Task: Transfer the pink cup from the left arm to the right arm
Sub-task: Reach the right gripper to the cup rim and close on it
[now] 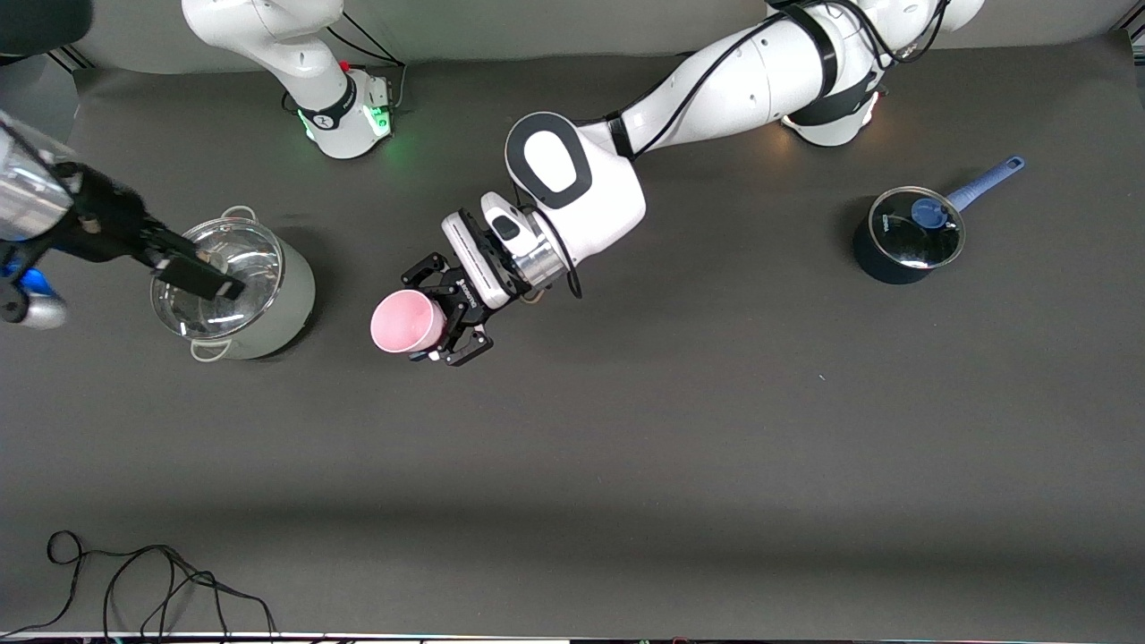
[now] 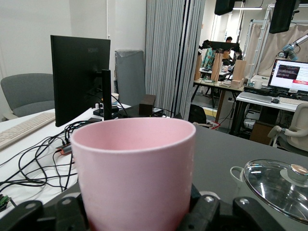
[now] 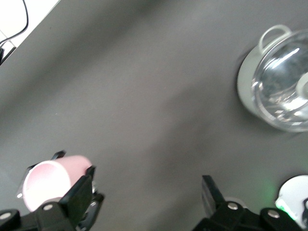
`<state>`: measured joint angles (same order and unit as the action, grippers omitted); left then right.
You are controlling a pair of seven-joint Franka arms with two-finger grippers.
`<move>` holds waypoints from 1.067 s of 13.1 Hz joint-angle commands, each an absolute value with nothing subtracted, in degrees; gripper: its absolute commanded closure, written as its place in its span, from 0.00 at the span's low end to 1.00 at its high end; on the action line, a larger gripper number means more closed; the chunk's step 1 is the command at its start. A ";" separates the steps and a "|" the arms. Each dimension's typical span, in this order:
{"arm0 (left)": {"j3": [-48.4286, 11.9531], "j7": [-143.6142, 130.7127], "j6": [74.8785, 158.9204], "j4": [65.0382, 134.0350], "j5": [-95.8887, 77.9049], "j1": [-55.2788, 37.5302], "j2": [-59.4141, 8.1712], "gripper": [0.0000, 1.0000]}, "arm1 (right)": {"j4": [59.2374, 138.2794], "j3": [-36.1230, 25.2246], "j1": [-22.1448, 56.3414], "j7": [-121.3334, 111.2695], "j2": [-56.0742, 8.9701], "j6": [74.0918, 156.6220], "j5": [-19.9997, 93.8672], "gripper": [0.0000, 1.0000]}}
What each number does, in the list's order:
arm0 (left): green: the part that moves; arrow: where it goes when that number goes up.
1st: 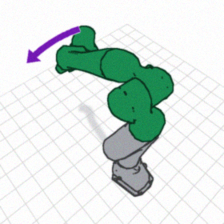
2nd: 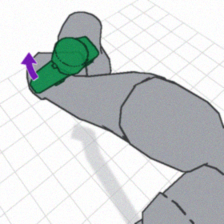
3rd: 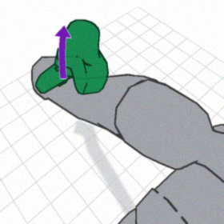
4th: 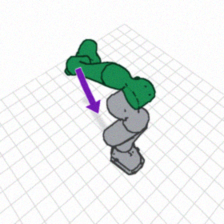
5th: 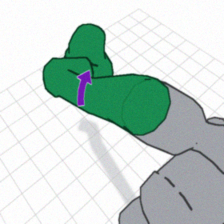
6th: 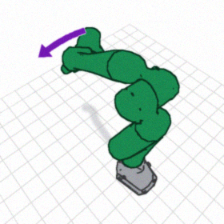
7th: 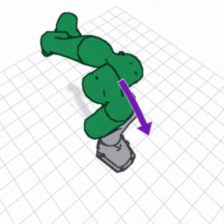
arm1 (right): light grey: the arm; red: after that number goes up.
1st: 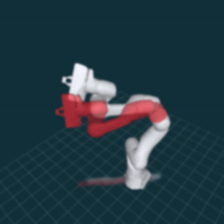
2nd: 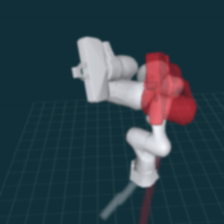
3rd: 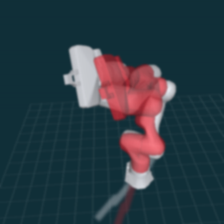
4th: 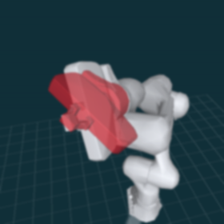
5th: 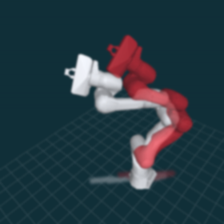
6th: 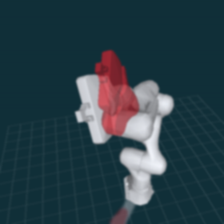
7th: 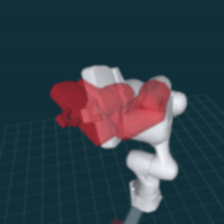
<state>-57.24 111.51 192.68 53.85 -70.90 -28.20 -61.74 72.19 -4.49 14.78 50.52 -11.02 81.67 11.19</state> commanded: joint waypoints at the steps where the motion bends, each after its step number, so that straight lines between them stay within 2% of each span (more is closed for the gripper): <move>1: -56.51 110.92 193.45 52.38 -71.02 -29.36 -61.61 1.00 | 68.56 -5.01 20.02 57.29 -12.92 79.63 12.13 0.00; 7: -56.51 110.92 193.45 52.38 -71.02 -29.36 -61.52 1.00 | 67.85 -4.75 24.43 61.79 -14.68 79.80 12.30 0.00; 14: -53.62 110.92 193.36 52.38 -70.84 -29.62 -61.44 1.00 | 65.04 -4.83 24.17 61.70 -20.39 80.42 13.54 0.00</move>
<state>-55.78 111.51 192.68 53.61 -70.87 -28.25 -61.73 68.59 -4.34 24.07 60.33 -17.89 81.15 11.90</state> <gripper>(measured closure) 0.366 0.000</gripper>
